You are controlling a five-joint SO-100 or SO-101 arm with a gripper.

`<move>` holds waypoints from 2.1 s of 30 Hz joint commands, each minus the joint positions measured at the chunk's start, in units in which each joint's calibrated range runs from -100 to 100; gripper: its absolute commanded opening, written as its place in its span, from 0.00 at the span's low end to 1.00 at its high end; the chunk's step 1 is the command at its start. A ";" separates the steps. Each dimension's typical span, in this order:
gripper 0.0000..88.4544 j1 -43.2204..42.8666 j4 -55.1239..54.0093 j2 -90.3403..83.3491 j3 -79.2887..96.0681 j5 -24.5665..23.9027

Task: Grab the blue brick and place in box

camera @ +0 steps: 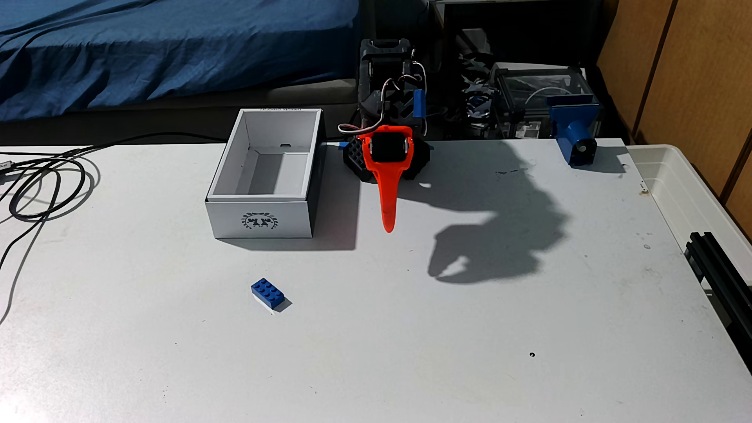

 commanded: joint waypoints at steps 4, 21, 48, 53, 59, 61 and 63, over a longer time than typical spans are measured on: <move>0.01 -0.25 0.04 -0.59 -0.44 0.13; 0.01 0.42 -0.39 -0.59 -0.44 0.34; 0.01 24.12 1.68 2.03 -27.95 1.55; 0.01 26.65 4.86 13.19 -38.33 1.55; 0.01 29.77 7.45 30.70 -54.21 1.50; 0.01 31.33 9.35 35.69 -59.00 1.08; 0.01 32.44 11.50 40.34 -63.35 0.92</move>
